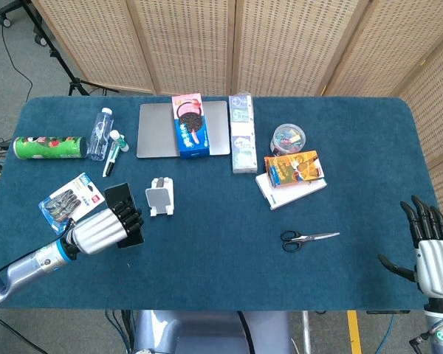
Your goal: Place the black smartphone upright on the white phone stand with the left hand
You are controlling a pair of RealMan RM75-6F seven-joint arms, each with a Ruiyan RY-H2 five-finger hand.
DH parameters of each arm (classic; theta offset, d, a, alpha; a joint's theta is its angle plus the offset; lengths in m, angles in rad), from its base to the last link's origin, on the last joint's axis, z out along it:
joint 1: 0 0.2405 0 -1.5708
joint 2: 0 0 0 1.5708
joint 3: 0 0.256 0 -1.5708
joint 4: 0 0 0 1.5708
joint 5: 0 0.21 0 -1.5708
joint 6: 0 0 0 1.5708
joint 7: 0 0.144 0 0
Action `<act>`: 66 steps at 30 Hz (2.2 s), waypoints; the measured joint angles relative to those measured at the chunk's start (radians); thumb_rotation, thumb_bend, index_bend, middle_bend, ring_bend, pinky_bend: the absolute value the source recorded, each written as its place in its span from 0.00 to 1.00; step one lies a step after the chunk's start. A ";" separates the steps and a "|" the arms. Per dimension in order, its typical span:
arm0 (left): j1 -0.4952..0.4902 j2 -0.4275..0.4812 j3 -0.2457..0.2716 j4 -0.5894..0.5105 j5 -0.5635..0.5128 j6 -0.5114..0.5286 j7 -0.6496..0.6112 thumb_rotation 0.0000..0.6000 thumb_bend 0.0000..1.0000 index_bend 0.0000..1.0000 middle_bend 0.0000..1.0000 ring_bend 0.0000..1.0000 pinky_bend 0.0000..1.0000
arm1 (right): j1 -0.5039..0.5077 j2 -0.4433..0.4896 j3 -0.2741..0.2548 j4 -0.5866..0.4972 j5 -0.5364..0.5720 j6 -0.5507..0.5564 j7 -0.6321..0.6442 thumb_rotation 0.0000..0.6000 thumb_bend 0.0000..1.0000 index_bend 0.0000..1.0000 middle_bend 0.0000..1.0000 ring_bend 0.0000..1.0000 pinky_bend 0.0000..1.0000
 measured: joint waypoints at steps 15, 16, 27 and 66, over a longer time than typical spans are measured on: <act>-0.139 0.043 -0.102 -0.126 0.042 -0.235 0.539 1.00 0.00 0.61 0.48 0.37 0.38 | -0.005 0.030 -0.009 -0.018 -0.016 0.002 0.064 1.00 0.00 0.00 0.00 0.00 0.00; -0.142 0.028 -0.104 -0.115 0.043 -0.247 0.554 1.00 0.00 0.61 0.48 0.37 0.38 | -0.005 0.032 -0.009 -0.019 -0.017 0.002 0.068 1.00 0.00 0.00 0.00 0.00 0.00; -0.147 -0.106 -0.120 0.020 0.033 -0.249 0.612 1.00 0.00 0.61 0.47 0.37 0.38 | -0.003 0.043 -0.008 -0.023 -0.011 -0.005 0.088 1.00 0.00 0.00 0.00 0.00 0.00; -0.128 -0.296 -0.135 0.151 -0.067 -0.269 0.765 1.00 0.00 0.61 0.47 0.37 0.38 | -0.006 0.067 -0.001 -0.029 0.006 -0.010 0.140 1.00 0.00 0.00 0.00 0.00 0.00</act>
